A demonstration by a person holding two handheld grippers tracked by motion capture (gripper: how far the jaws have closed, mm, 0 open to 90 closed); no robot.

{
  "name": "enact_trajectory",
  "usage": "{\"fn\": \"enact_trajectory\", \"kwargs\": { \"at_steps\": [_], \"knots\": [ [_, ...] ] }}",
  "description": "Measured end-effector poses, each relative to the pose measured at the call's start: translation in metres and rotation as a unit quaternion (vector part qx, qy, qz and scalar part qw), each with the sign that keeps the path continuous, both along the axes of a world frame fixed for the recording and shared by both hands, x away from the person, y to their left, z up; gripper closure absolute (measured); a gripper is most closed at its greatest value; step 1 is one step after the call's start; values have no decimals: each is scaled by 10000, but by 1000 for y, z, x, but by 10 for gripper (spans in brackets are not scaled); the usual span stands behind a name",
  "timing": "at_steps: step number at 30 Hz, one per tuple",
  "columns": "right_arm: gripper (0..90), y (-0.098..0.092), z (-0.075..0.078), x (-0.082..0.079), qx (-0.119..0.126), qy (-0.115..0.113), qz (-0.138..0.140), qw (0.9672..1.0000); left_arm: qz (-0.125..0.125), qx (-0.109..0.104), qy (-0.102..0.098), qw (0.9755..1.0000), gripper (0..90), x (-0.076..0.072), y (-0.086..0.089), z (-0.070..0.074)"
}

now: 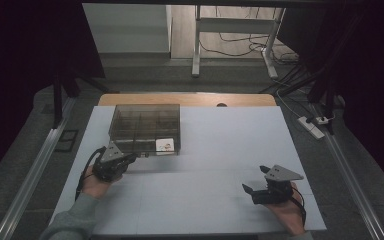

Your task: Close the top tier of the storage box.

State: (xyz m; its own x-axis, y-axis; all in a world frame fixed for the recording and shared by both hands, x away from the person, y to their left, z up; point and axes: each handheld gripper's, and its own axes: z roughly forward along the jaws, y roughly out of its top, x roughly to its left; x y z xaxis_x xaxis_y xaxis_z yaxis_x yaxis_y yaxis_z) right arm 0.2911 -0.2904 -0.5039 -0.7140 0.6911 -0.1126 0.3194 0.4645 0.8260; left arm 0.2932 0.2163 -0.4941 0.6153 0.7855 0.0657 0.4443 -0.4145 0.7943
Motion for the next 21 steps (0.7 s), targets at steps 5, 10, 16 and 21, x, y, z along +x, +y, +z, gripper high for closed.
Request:
{"fn": "enact_trajectory", "kwargs": {
  "at_steps": [5, 10, 16, 21],
  "knots": [
    [82, 0, 0, 0, 16, 2, 4, 10000, 15, -21, -6, 10000, 892, 2, 0, 0],
    [82, 0, 0, 0, 15, -8, 8, 10000, 48, -39, -24, 10000, 892, 4, 0, 0],
    [82, 1, 0, 0, -7, -11, 11, 10000, 92, -52, -42, 9999, 892, 6, -1, -1],
    [82, 1, 0, 0, -46, -14, 3, 10000, 128, -90, -29, 9999, 892, 7, 0, -1]
  ]
}}
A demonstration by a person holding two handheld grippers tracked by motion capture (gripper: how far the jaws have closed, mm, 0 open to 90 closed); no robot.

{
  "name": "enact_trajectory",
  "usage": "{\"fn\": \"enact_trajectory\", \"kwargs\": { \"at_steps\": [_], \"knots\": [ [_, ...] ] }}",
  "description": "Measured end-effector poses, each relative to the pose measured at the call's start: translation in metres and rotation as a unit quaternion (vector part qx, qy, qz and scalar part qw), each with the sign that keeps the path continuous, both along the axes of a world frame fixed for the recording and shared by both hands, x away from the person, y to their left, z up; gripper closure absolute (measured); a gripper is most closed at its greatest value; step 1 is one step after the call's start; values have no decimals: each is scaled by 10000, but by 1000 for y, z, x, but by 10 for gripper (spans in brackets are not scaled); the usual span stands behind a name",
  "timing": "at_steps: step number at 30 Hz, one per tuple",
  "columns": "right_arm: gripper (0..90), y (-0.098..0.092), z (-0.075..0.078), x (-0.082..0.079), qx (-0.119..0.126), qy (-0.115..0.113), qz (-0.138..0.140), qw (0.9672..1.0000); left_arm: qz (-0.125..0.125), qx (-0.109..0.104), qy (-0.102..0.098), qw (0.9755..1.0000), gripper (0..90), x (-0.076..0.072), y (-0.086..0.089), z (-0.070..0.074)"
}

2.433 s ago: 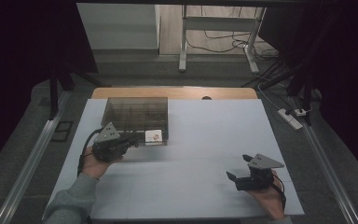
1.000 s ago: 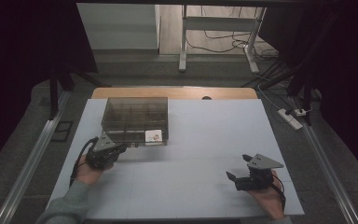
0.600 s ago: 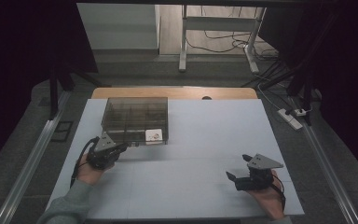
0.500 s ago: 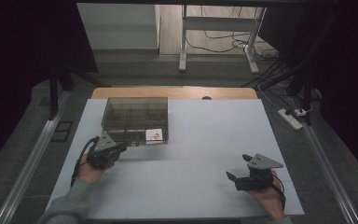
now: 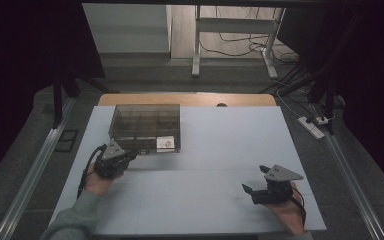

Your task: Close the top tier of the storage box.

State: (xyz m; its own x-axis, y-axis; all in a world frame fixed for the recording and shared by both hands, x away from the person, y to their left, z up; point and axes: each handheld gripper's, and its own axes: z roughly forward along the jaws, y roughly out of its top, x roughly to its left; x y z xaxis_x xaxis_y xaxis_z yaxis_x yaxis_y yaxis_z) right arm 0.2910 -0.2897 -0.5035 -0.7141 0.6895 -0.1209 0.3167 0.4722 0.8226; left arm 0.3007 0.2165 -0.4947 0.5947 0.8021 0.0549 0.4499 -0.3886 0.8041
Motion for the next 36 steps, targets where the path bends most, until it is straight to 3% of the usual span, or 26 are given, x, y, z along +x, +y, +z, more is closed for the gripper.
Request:
{"fn": "enact_trajectory", "kwargs": {
  "at_steps": [21, 36],
  "knots": [
    [83, 0, 0, 1, 7, 3, 13, 10000, 152, -95, -72, 9998, 892, 15, -1, -1],
    [82, 1, -1, 1, 11, 26, 25, 10000, 207, -50, -71, 9997, 892, 32, 1, -1]
  ]
}}
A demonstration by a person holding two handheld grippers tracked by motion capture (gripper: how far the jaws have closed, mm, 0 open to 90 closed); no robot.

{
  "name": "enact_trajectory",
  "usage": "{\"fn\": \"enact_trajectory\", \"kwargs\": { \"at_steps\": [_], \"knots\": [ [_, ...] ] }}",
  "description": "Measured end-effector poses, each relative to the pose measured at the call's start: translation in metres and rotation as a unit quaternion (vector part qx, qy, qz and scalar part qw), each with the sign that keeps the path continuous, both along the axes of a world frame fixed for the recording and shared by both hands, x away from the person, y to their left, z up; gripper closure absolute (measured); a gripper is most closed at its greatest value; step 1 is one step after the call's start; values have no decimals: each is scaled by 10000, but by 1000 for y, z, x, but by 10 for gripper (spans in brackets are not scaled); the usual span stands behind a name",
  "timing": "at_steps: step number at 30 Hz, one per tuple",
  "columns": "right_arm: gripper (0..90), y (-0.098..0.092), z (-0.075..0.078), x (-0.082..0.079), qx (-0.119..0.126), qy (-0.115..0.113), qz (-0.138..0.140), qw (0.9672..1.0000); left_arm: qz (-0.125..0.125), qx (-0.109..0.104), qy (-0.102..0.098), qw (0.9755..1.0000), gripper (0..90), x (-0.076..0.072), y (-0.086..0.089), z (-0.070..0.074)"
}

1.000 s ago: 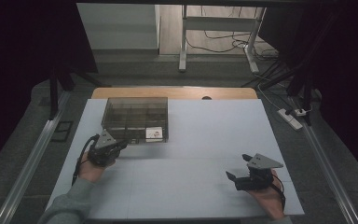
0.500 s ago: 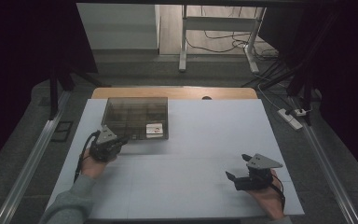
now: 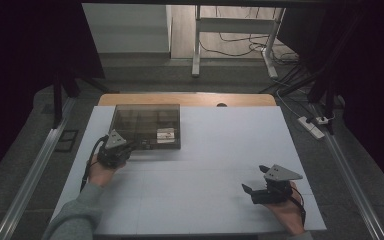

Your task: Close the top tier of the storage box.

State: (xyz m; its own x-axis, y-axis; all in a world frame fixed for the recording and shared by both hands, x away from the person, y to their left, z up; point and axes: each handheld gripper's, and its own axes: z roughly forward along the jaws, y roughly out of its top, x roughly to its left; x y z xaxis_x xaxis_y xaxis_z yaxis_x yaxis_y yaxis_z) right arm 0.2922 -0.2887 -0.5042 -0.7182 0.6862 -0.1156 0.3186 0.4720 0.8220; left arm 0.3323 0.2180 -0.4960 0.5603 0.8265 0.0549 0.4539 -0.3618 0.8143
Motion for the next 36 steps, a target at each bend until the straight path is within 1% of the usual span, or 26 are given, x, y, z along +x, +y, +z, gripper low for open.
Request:
{"fn": "enact_trajectory", "kwargs": {
  "at_steps": [6, 8, 22, 29, 30, 36],
  "knots": [
    [82, 1, -1, 0, -49, 16, 6, 10000, 10, -64, -21, 10000, 892, 4, 0, 0],
    [82, 1, -1, 0, -25, 11, 14, 10000, 32, -82, -35, 10000, 892, 6, 0, -1],
    [82, 2, -2, 1, -59, 29, 14, 10000, 71, -112, -29, 9999, 892, 20, 1, 0],
    [82, 2, -1, 1, -68, 32, 8, 10000, 87, -115, -30, 9999, 892, 23, 1, 0],
    [82, 1, -1, 1, -68, 35, 8, 10000, 54, -109, -40, 9999, 892, 24, 1, 1],
    [82, 2, -1, 0, -78, 25, 6, 10000, 61, -115, -52, 9999, 892, 24, 0, 2]
  ]
}}
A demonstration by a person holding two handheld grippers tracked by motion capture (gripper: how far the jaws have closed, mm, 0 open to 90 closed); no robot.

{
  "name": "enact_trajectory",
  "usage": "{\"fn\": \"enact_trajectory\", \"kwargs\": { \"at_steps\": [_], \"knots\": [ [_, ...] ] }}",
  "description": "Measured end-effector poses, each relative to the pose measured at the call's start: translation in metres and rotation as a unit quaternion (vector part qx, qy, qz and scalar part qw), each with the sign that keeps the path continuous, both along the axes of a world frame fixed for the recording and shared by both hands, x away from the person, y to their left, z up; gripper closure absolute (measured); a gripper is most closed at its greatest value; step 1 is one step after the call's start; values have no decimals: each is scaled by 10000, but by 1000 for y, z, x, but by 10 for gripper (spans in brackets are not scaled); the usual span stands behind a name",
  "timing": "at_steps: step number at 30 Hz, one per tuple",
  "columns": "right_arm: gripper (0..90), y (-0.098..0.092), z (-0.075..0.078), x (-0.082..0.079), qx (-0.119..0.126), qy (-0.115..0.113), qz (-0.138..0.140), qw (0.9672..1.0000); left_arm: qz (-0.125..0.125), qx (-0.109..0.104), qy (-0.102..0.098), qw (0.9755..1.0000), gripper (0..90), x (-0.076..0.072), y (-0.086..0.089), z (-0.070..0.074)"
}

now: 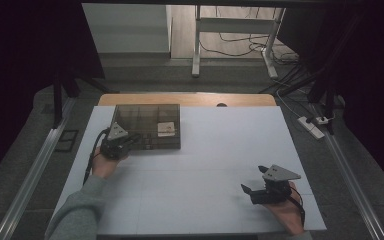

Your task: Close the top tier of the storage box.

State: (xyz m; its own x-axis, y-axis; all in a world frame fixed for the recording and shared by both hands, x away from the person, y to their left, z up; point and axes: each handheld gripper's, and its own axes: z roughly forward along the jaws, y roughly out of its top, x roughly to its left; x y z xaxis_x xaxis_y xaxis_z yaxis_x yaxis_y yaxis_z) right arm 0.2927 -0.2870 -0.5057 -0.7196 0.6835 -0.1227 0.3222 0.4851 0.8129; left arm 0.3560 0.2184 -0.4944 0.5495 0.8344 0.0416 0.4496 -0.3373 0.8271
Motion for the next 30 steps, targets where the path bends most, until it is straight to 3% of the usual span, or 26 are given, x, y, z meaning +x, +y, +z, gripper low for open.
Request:
{"fn": "enact_trajectory", "kwargs": {
  "at_steps": [7, 11, 20, 30],
  "knots": [
    [82, -2, 1, 0, 47, -8, -11, 10000, -97, 39, 30, 9999, 892, -5, 1, 1],
    [82, -5, 1, 2, 220, 14, -17, 9998, -130, 31, 28, 9999, 892, -12, 2, 1],
    [82, -8, 2, 2, 279, 4, 7, 9996, -195, 37, -61, 9998, 892, -22, 2, 8],
    [82, -8, 2, 0, 232, -26, -20, 9997, -314, -101, 27, 9995, 891, -40, 8, 6]
  ]
}}
